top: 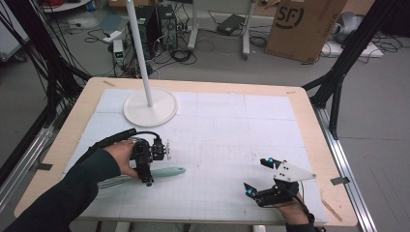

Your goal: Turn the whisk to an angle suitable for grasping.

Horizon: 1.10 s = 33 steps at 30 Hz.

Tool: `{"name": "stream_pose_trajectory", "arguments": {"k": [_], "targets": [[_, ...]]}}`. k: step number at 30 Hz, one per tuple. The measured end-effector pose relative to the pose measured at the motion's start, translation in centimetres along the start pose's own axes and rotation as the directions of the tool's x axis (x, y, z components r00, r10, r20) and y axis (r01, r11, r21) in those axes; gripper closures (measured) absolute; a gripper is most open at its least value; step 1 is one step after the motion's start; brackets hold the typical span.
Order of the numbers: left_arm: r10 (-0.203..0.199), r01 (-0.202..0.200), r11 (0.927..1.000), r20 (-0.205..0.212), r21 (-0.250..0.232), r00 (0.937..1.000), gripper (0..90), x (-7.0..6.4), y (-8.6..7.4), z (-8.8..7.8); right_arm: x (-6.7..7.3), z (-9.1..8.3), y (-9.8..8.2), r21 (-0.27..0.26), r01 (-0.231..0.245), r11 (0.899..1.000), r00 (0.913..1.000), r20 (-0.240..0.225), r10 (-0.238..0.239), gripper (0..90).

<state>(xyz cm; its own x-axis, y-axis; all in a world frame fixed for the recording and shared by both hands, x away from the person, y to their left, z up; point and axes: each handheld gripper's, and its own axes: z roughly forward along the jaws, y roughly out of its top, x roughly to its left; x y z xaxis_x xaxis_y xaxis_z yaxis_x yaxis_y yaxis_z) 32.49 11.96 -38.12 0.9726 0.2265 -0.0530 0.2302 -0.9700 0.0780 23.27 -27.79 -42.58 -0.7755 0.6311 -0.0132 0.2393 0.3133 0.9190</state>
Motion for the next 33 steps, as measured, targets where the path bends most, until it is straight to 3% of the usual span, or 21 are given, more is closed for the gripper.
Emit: {"name": "stream_pose_trajectory", "arguments": {"k": [4, 7, 11, 13, 24, 33], "targets": [[-0.007, 0.006, 0.9996, -0.008, -0.026, 0.9999, 25.1, 0.2, -0.3, -0.6, -0.1, 0.0, 0.3, -0.003, 0.003, 1.000, 1.0000, -0.005, -0.003, 0.4], [-0.015, 0.015, 0.9994, 0.006, -0.031, 0.9999, 16.4, 0.0, -0.4, -0.8, -0.4, 0.2, 0.8, -0.013, -0.004, 1.000, 0.9999, -0.015, 0.004, 0.4], [0.010, -0.010, 0.9991, 0.013, -0.042, 0.9999, 7.9, -0.5, -0.3, -0.8, -0.6, 0.3, 1.0, -0.014, -0.018, 1.000, 0.9994, -0.029, 0.018, 0.4], [0.017, -0.018, 0.9993, -0.004, -0.032, 0.9998, 1.7, -0.8, -0.1, -0.7, -0.7, 0.4, 0.9, -0.012, -0.022, 1.000, 0.9993, -0.032, 0.021, 0.4], [-0.002, 0.002, 0.9991, 0.007, -0.043, 1.0000, 1.6, -0.6, -0.5, -0.8, -1.0, 1.3, 1.0, 0.000, -0.026, 1.000, 0.9983, -0.052, 0.026, 0.4], [-0.028, 0.028, 0.9975, 0.005, -0.065, 0.9996, 1.7, -0.2, -1.0, -1.4, -0.9, 0.8, 0.9, -0.003, -0.025, 1.000, 0.9988, -0.042, 0.025, 0.4]]}}
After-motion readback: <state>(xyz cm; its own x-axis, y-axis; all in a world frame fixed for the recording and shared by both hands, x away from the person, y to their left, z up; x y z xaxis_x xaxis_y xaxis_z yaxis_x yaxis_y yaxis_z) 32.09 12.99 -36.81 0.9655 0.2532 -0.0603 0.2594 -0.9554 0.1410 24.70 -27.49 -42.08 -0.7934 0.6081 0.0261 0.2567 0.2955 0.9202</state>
